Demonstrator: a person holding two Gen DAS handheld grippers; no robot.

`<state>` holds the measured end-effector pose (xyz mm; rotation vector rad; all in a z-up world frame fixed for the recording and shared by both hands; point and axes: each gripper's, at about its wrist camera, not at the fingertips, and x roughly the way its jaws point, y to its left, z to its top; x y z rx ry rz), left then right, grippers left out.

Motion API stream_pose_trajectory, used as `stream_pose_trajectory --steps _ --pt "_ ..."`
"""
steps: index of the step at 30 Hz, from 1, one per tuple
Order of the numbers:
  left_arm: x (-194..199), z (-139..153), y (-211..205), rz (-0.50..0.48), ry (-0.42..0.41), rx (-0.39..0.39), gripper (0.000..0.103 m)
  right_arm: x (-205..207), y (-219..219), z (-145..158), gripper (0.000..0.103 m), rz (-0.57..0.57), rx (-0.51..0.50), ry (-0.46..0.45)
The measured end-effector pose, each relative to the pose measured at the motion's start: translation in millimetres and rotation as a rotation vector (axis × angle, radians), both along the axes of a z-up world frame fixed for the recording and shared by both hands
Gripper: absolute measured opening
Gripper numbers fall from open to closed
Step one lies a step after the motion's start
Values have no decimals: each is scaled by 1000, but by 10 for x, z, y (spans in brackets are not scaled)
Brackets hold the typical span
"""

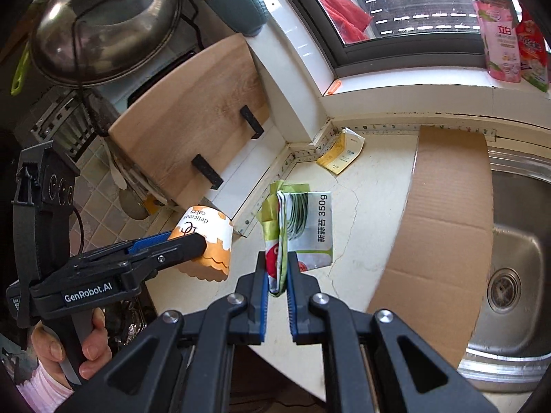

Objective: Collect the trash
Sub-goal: 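Carry cup and packet down over the bin and open both tools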

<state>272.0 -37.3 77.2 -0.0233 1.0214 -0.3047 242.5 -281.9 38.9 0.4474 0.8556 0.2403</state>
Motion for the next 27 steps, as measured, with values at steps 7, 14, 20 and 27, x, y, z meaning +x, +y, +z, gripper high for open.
stream_pose_trajectory --steps 7,14,20,27 --pt "-929 189 366 -86 1 -21 49 -874 586 113 9 -61 24 18" --pt "-1672 -40 675 -171 52 28 49 -1609 1144 -250 9 -46 68 128" --pt "-2112 -434 875 -172 101 23 49 -1991 1387 -658 9 -50 65 241" --pt "-2288 -1346 1014 -82 238 -8 49 -2206 1466 -1283 9 -55 101 359"
